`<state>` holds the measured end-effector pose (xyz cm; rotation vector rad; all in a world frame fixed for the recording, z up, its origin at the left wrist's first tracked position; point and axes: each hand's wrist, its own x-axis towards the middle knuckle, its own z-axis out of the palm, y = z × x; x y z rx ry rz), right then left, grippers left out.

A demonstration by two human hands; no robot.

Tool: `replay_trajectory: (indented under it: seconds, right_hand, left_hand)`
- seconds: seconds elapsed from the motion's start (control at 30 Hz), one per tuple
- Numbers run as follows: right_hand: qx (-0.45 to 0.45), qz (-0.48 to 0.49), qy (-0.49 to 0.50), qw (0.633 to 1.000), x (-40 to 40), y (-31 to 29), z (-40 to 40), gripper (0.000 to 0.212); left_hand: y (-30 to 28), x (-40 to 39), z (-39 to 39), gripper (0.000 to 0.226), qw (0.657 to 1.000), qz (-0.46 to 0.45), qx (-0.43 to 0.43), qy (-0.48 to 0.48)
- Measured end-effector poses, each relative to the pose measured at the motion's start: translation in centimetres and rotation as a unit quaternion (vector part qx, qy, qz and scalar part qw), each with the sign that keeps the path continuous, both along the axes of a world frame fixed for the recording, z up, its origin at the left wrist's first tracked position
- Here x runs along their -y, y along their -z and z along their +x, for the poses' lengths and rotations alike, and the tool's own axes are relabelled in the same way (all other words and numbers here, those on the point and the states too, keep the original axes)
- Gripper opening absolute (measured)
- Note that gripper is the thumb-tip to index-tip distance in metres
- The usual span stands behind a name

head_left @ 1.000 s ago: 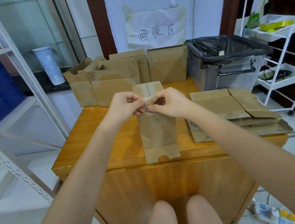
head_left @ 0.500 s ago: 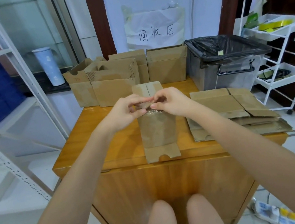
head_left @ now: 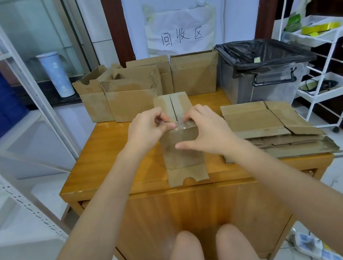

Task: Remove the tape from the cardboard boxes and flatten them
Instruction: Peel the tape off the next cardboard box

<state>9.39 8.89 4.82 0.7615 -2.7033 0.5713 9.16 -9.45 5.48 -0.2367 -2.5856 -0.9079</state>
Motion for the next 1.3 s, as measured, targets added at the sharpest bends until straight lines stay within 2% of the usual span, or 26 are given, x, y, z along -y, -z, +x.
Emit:
replay_trajectory:
  seconds: [0.1, 0.2, 0.33, 0.63, 0.83, 1.0, 1.17, 1.3]
  right_hand:
    - [-0.068, 0.018, 0.079, 0.994, 1.7, 1.9, 0.4, 0.075]
    - [-0.120, 0.016, 0.112, 0.986, 2.8, 2.2, 0.0, 0.063]
    - [-0.125, -0.005, 0.091, 0.988, 2.5, 1.9, -0.6, 0.053]
    - [-0.132, -0.014, 0.050, 0.990, 1.6, 1.8, -0.8, 0.040]
    - [-0.124, -0.046, 0.074, 0.988, 2.3, 1.3, -0.6, 0.049]
    - [-0.098, -0.088, 0.064, 0.989, 1.9, 1.1, -0.9, 0.042]
    - [-0.056, -0.166, 0.050, 0.983, 1.4, 1.2, -0.7, 0.029]
    - [-0.036, -0.180, 0.066, 0.981, 1.5, 0.5, -0.5, 0.026]
  left_hand:
    - [-0.3, -0.6, 0.1, 0.024, 1.000, 0.007, 0.007, 0.004]
    - [-0.5, -0.8, 0.4, 0.027, 1.000, 0.013, 0.008, 0.000]
    - [-0.4, -1.3, 0.6, 0.020, 1.000, 0.004, -0.013, -0.026]
    - [1.2, -2.2, 0.1, 0.024, 0.998, 0.044, -0.037, -0.033]
    - [1.0, -1.8, -0.2, 0.025, 0.979, 0.201, 0.016, 0.039]
    - [0.2, -1.2, -0.1, 0.022, 0.970, 0.231, 0.047, 0.062]
    - [-0.3, -1.2, -0.4, 0.022, 0.977, 0.198, 0.033, 0.069]
    - [-1.0, -1.3, -0.8, 0.021, 0.988, 0.142, 0.029, 0.054]
